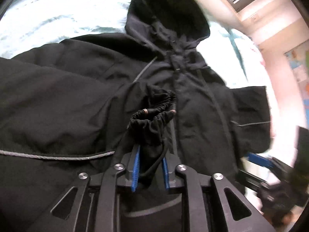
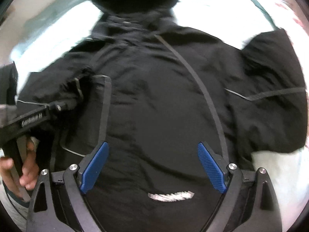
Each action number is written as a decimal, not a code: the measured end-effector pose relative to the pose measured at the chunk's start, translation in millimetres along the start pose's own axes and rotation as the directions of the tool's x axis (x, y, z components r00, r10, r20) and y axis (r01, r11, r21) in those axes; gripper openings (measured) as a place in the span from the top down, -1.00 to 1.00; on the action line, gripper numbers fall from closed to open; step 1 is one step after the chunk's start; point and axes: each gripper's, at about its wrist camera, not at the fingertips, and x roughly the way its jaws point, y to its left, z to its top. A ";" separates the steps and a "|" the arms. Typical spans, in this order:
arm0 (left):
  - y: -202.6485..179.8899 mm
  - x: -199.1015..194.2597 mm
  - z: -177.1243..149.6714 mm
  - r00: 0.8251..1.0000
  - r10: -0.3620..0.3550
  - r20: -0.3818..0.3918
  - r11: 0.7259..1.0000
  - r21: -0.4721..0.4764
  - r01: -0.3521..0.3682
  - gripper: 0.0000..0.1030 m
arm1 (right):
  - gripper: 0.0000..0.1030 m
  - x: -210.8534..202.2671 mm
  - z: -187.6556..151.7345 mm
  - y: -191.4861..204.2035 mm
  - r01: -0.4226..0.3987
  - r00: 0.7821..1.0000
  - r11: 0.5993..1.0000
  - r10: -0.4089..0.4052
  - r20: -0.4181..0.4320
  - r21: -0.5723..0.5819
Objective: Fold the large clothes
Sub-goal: 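Carry the sleeve across the jacket body with the left gripper and release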
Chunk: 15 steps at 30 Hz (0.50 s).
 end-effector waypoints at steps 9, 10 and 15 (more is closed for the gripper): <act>22.0 -46.4 -18.2 0.982 -0.177 0.074 0.971 -0.148 0.186 -0.43 | -0.83 13.7 17.8 45.5 -0.108 0.994 0.990 0.109 0.004 -0.093; 24.2 -54.7 -19.1 0.980 -0.176 0.091 0.970 -0.152 0.188 -0.43 | -0.83 13.3 17.0 48.4 -0.112 0.994 0.988 0.113 0.008 -0.107; 35.3 -90.7 -15.8 0.981 -0.082 0.173 0.978 -0.175 0.113 -0.43 | -0.83 38.7 17.6 70.7 -0.229 0.973 0.965 0.224 -0.054 -0.126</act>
